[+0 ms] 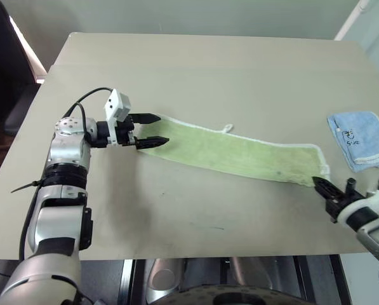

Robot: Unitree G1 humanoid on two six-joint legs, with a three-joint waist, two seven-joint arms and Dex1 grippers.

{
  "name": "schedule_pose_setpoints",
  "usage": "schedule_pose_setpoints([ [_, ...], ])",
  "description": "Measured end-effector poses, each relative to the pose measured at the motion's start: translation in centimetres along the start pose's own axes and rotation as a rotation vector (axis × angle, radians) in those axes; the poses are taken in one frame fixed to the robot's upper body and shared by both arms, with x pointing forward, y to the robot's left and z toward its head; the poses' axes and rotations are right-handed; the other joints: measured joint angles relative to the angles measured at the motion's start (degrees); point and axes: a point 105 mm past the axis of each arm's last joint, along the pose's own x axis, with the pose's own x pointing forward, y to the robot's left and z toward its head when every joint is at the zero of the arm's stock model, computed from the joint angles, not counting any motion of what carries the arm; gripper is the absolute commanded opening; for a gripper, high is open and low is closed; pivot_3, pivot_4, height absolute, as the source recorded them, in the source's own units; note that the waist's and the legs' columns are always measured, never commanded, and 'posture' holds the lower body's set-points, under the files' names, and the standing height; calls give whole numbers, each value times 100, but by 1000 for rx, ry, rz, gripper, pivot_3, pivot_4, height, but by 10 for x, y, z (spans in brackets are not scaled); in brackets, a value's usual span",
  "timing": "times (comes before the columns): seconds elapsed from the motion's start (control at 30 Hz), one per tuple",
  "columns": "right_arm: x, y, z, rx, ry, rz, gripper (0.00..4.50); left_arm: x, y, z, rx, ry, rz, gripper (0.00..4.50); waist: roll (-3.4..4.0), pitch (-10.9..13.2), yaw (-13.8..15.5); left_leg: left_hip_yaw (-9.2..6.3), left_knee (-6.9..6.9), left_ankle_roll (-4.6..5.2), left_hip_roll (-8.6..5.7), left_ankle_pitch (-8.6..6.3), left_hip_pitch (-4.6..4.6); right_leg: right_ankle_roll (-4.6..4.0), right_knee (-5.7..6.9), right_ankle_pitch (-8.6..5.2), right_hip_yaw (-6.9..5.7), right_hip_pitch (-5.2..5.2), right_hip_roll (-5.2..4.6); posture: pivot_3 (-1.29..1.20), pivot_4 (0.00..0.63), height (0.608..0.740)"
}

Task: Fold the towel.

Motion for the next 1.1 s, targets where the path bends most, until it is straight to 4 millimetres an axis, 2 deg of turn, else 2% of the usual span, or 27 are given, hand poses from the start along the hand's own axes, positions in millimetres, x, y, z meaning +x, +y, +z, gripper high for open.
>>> schedule_pose_setpoints([
  [0.17,-23,-21,28,-28,-46,-75,105,0,0,0,2,2,-4,4500,2,0,11,3,1,-1,-1,-13,-1,6,0,-15,2,1,-2,0,150,728],
  [0.3,-29,-16,33,-155,7,-88,105,0,0,0,4,3,-7,4500,3,0,11,7,2,-1,-1,-17,1,8,0,-17,5,2,0,0,150,728],
  [0.4,-25,1,37,-242,17,-40,105,2,0,2,16,4,-11,4500,4,1,5,8,3,1,-1,-16,1,10,0,-15,6,2,0,0,150,728],
  [0.47,-22,21,36,-333,39,13,105,3,0,4,24,5,-14,4500,7,1,2,9,3,4,0,-14,3,19,1,-15,7,2,0,0,150,728],
  [0.6,-20,49,32,-459,85,80,105,4,0,1,19,23,-16,4500,7,1,3,9,3,5,0,-14,3,41,1,-3,5,4,0,0,150,728],
  [0.67,-18,62,27,-524,124,106,105,4,0,-1,17,34,-16,4500,7,1,3,10,4,6,0,-15,2,41,1,-2,5,4,0,0,150,728],
  [0.83,-11,103,-1,-678,254,238,105,4,-1,-2,16,37,-19,4500,7,1,2,10,3,7,0,-15,2,53,1,4,3,3,1,0,150,728],
  [1.1,15,126,-47,-726,420,361,105,6,-2,-4,12,38,-21,4500,7,1,-1,12,9,14,1,-14,4,69,3,8,0,4,-1,0,150,728],
])
